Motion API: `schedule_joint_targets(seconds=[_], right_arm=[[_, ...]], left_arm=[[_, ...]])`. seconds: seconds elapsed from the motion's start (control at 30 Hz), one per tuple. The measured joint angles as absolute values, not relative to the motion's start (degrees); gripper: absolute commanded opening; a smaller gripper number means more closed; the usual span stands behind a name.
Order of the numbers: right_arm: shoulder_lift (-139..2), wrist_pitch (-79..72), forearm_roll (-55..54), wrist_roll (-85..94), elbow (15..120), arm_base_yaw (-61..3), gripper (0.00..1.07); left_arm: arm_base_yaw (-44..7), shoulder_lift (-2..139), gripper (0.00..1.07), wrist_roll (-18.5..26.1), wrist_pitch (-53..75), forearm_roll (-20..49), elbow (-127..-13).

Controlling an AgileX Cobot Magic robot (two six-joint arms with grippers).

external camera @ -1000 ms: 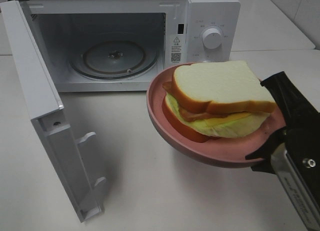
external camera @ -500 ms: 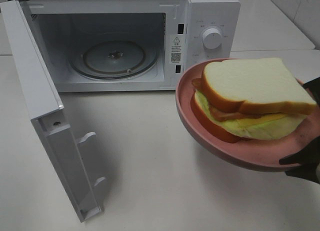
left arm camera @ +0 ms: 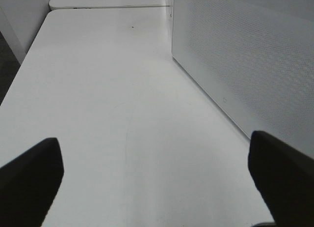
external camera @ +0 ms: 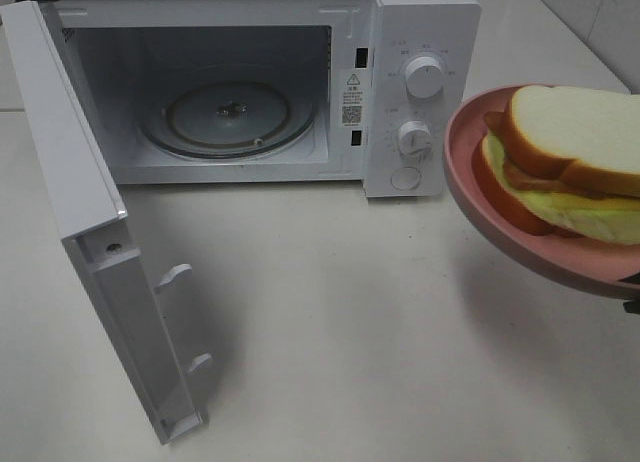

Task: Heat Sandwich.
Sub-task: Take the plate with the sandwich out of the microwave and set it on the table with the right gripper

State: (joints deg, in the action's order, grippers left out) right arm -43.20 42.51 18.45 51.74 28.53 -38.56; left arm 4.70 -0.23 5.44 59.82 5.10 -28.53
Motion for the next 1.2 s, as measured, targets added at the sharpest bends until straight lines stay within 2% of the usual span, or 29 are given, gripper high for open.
schedule_joint_targets(seconds=[0.7, 1.2], right_arm=[[-43.20, 48.99, 27.67, 23.26, 28.53, -38.56, 0.00], [-44.12, 51.11, 32.49, 12.83, 28.53, -38.56, 0.00]], left_arm=[[4.70, -0.23, 0.97, 5.44, 59.82, 5.10, -28.53], [4.70, -0.23, 0.97, 5.44, 59.82, 5.10, -28.53]])
